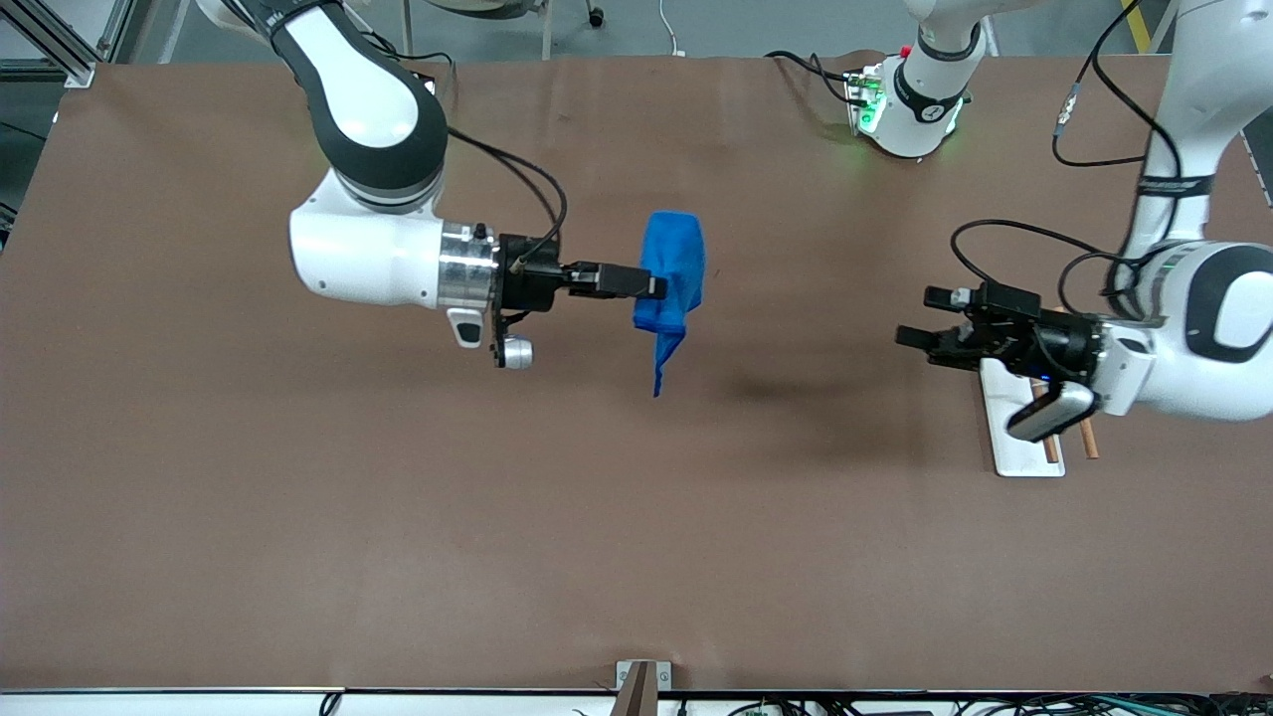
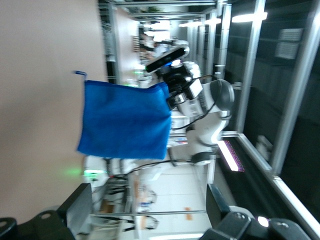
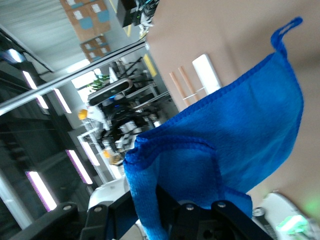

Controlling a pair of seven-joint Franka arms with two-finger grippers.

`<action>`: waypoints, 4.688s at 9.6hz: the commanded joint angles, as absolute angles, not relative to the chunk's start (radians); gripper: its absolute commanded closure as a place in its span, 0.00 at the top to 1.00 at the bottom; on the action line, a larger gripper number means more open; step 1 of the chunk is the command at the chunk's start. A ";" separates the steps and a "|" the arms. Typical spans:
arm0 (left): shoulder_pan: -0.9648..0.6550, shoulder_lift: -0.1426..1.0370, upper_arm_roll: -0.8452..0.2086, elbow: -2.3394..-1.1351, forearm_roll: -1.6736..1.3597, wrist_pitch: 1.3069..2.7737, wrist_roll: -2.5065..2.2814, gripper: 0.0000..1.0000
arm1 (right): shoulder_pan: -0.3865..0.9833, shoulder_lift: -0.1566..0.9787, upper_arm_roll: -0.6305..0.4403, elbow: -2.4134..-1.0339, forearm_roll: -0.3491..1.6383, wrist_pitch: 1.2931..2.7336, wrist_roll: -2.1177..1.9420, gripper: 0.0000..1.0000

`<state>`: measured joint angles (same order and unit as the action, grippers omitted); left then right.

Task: Right arm passes towel to left arm to hang
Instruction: 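Carry the towel toward the left gripper and grasp its hanging edge, then open the right gripper while the left gripper pulls the towel away, then carry the towel with the left gripper over the dowel rack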

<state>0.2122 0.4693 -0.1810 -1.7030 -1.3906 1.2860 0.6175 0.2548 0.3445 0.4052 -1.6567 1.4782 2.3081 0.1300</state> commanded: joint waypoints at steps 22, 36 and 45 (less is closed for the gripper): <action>0.116 0.795 -0.344 -1.732 -1.681 1.200 0.759 0.00 | 0.364 0.413 0.405 -1.623 2.020 2.335 -0.230 0.03; 0.262 0.421 -0.259 -1.629 -1.072 1.488 -0.087 0.00 | -0.123 0.250 0.286 -1.686 0.366 1.954 0.256 1.00; 0.281 0.278 -0.259 -1.637 -0.214 1.575 -0.445 0.00 | -0.071 -0.002 -0.043 -1.504 0.003 1.497 0.031 1.00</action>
<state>0.2715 0.2680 -0.2608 -1.6002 -0.2887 1.5451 -0.4366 -0.0918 0.0006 -0.0336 -1.5814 0.0397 1.6029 0.0248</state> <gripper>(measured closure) 0.978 0.000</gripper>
